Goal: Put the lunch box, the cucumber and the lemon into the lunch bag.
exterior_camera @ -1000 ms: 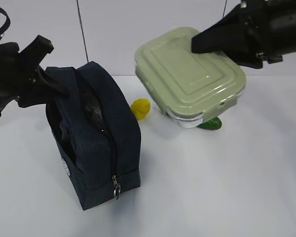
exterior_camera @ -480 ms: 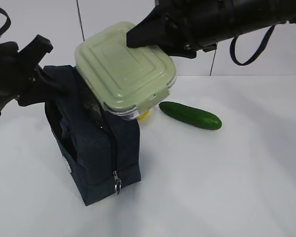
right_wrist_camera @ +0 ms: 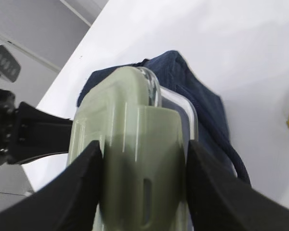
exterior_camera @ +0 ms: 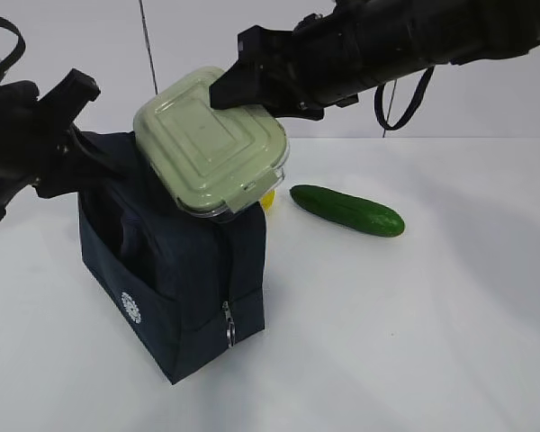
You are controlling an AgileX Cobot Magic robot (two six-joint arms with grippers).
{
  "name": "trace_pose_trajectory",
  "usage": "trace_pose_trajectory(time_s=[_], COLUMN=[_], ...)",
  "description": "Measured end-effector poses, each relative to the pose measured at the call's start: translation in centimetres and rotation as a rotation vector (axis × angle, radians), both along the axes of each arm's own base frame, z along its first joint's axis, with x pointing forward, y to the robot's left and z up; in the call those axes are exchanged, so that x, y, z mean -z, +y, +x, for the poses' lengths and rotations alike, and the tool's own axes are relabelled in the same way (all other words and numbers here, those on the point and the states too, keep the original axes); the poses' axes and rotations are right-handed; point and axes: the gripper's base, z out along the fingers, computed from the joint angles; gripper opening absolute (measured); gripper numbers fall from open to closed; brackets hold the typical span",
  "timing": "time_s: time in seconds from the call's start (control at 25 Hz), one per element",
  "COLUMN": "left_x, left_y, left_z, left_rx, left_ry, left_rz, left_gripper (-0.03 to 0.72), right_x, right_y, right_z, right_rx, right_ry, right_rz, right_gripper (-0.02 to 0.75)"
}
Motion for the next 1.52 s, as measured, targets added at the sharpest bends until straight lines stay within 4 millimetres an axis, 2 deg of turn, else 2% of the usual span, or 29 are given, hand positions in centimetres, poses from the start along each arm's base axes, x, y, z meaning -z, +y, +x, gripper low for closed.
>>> trace_pose_trajectory(time_s=[0.2, 0.64, 0.88, 1.24, 1.52], left_x=[0.0, -0.3, -0.7, -1.1, -1.4], left_y=[0.0, -0.4, -0.8, -1.0, -1.2], left_z=[0.0, 0.0, 0.0, 0.1, 0.2], left_rx=[0.001, -0.002, 0.023, 0.042, 0.051], left_ry=[0.006, 0.000, -0.023, -0.065, -0.093], left_rz=[-0.008, -0.058, -0.116, -0.144, -0.163], left_gripper=[0.035, 0.035, 0.035, 0.035, 0.035], right_x=[0.4, 1.4, 3.1, 4.4, 4.6], right_y=[0.4, 1.6, 2.0, 4.0, 4.4], right_z=[1.0, 1.0, 1.6, 0.9, 1.0], right_rx=[-0.011, -0.043, -0.042, -0.090, -0.074], right_ry=[-0.039, -0.084, -0.094, -0.069, -0.044], right_rz=[-0.059, -0.162, -0.218, -0.224, -0.181], right_gripper=[0.404, 0.404, 0.404, 0.404, 0.404])
